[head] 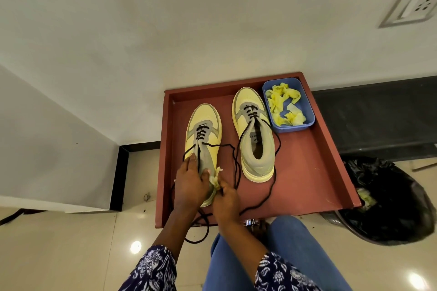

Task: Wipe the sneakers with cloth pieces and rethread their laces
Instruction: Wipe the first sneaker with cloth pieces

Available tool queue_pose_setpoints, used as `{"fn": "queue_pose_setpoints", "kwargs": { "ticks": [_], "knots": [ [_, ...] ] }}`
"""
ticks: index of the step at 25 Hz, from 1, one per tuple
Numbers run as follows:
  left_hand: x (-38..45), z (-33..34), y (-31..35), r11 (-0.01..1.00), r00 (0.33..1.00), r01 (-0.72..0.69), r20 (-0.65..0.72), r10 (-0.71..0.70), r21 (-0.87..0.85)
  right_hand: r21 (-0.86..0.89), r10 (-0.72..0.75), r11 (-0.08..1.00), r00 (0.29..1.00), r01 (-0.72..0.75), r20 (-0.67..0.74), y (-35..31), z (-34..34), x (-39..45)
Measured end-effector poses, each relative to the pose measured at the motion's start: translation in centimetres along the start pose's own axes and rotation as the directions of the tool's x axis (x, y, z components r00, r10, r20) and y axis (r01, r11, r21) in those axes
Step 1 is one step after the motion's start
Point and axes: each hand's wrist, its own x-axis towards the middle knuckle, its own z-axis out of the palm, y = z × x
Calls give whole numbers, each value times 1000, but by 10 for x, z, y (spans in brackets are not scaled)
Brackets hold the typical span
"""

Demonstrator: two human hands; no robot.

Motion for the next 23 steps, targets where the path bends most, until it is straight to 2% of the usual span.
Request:
{"fn": "queue_pose_setpoints", "kwargs": {
  "ticks": [2,6,8,11,17,23],
  "knots": [
    [0,0,0,1000,1000,4,8,-4,2,-16,-2,1000,999,1,-48,9,8,-11],
    [-1,-2,1,1000,1000,12,18,-12,9,-91,71,993,997,-72,-13,16,10,-29],
    [-1,-1,1,1000,1000,7,18,-7,19,-84,91,992,995,-94,-40,15,10,-23],
    [0,0,-1,999,1000,1,24,-3,54,-45,130,990,990,-132,-58,3,9,-3],
    [0,0,-2,996,999,-43,32,40,80,144,204,968,978,-207,32,-31,-1,43],
    [2,0,-4,992,997,-80,29,77,99,131,215,968,977,-212,-6,-53,10,73]
  ]
}}
